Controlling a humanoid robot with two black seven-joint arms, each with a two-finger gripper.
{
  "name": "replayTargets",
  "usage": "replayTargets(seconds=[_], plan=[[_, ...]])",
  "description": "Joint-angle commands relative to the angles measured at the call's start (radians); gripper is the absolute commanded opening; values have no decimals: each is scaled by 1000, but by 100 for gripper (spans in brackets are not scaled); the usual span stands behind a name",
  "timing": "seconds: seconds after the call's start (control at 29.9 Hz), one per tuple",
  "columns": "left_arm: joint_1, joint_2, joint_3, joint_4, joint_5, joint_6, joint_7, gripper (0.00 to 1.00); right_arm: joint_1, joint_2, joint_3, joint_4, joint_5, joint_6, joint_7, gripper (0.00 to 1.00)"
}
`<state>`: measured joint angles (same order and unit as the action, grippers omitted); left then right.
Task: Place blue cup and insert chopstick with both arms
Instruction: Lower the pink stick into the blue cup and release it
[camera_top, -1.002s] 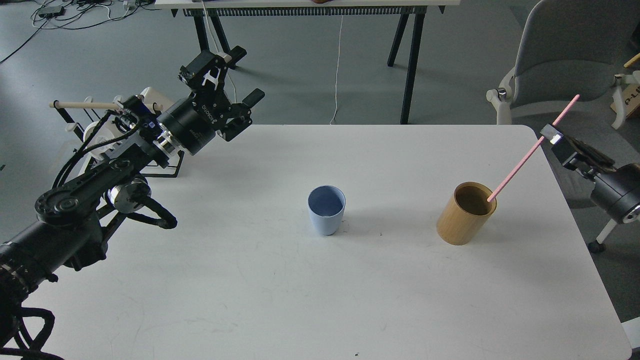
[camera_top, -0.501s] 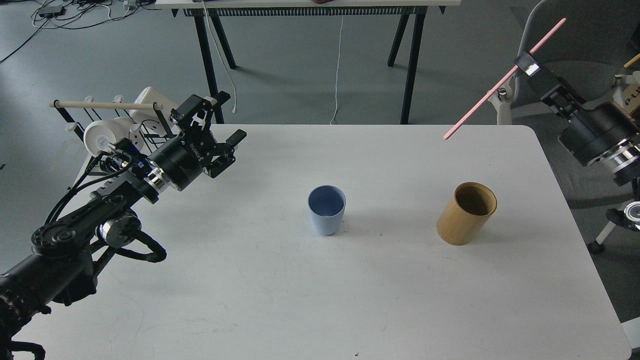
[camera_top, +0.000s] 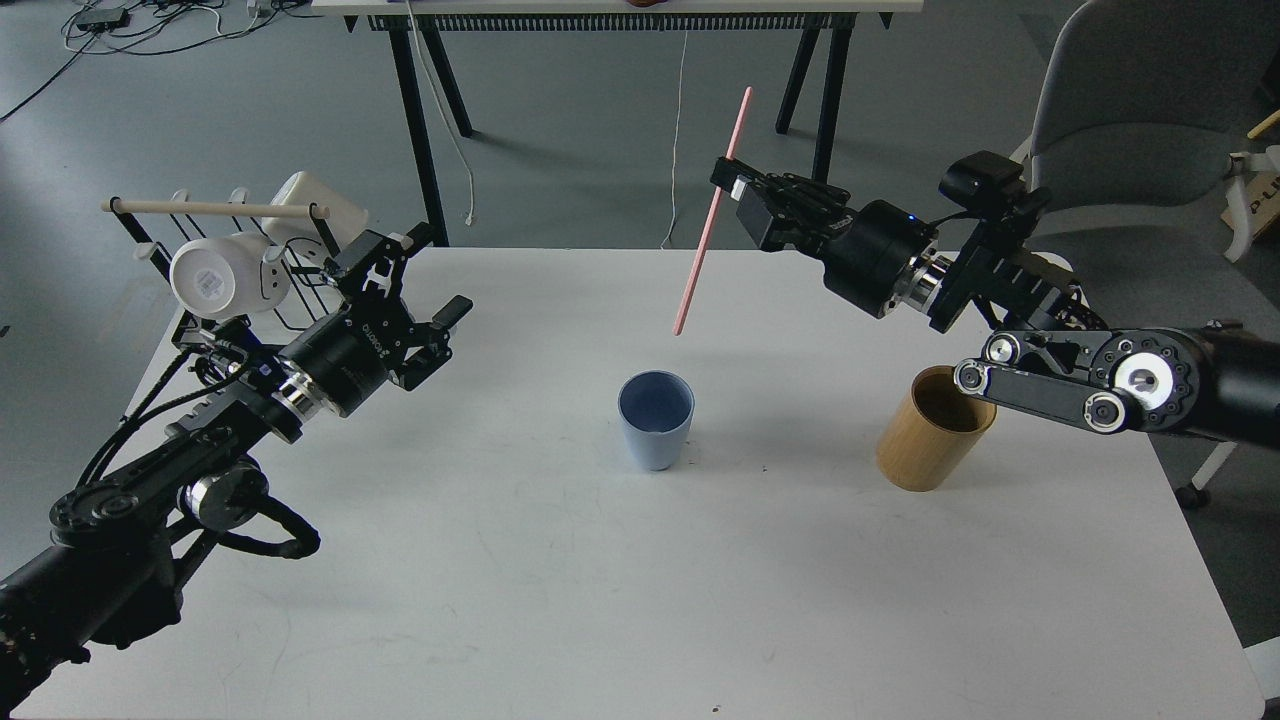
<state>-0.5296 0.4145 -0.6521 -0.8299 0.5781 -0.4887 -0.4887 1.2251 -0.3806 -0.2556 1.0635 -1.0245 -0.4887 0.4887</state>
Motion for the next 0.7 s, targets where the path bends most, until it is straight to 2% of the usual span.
replayTargets(seconds=[0.0, 0.13, 0.67], plan=[[0, 0, -1, 1, -1, 0, 0, 96, -1, 52, -31, -52, -5, 0, 0, 3], [0, -6, -1, 0, 0, 0, 0, 96, -7, 103, -71, -95, -6, 0, 0, 3], [-6, -11, -23, 0, 0, 0, 0, 96, -50, 169, -103, -178, -5, 0, 0, 5]])
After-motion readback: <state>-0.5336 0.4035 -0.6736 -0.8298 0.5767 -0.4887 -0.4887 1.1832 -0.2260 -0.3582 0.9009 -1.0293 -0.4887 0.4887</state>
